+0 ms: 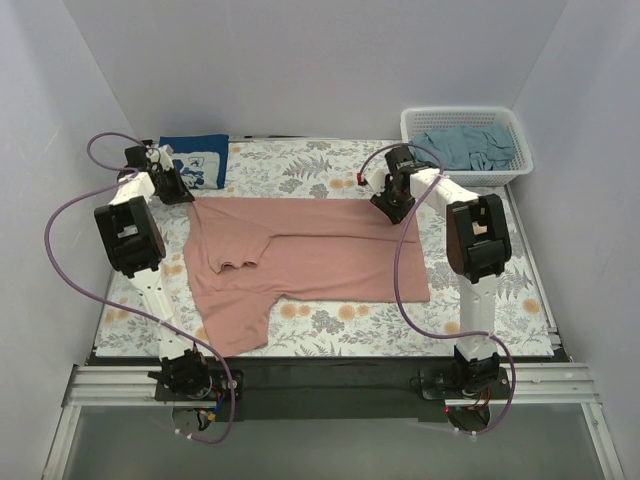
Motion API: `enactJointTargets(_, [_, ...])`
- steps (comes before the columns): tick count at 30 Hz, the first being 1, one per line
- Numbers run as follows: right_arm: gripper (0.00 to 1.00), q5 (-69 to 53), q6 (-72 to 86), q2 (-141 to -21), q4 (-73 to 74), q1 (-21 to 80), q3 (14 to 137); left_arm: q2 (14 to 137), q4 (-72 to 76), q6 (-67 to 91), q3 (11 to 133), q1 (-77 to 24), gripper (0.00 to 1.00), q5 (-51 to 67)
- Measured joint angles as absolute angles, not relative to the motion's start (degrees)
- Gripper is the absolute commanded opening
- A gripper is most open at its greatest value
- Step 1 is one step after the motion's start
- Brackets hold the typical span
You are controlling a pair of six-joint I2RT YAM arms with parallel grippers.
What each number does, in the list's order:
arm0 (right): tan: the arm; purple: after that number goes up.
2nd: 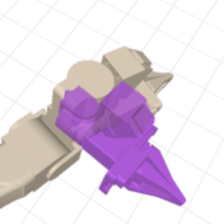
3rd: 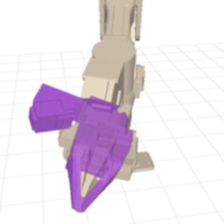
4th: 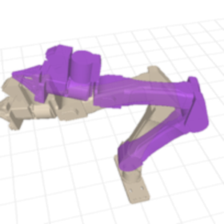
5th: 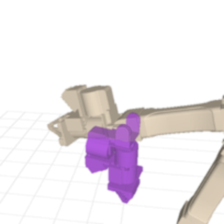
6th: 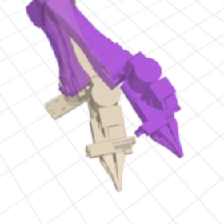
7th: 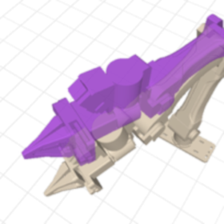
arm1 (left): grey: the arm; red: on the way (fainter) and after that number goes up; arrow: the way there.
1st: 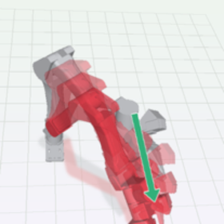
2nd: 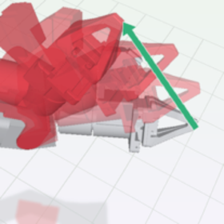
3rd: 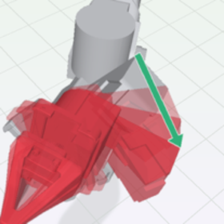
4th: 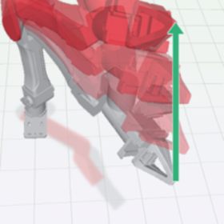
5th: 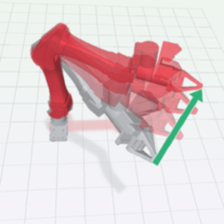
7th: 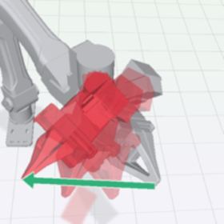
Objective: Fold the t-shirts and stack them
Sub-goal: Fold the tshirt
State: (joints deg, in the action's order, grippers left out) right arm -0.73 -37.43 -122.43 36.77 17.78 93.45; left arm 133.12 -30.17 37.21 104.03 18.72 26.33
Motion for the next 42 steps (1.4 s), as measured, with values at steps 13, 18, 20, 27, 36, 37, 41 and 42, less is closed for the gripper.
enactJointTargets(13, [0.79,-3.07,-38.81,-118.74,35.09,17.65,93.71,129.64,-39.62,30.24,106.37,19.64,0.61,36.77])
enactJointTargets(18, [0.82,-9.17,-40.82,-102.61,39.86,18.57,86.63,114.24,-50.04,17.74,100.4,20.36,0.66,41.98])
enactJointTargets(20, [0.8,-10.92,-42.41,-95.7,41.25,19.38,83.35,106.65,-54.76,11.55,96.99,20.51,0.66,43.64])
enactJointTargets(27, [0.58,-11.4,-48.56,-82.46,45.6,21.17,63.99,86.7,-64.62,-5.28,75.13,20.34,0.66,45.1])
enactJointTargets(36, [0.48,-6.33,-51.79,-77.91,45.12,21.19,47.09,72.58,-67.96,-13.76,57.74,16.43,0.61,40.97])
enactJointTargets(37, [0.48,-5.89,-52.01,-77.6,44.21,21.19,46.46,71.48,-67.94,-14.15,56.95,15.73,0.6,40.45])
enactJointTargets(41, [0.46,-4.82,-52.53,-77.38,40.47,21.19,44.99,69.17,-67.99,-14.92,54.98,14.2,0.59,38.87])
enactJointTargets(42, [0.46,-4.67,-52.58,-77.38,39.66,21.19,44.71,69.1,-68.03,-15.03,54.7,14.15,0.59,38.44])
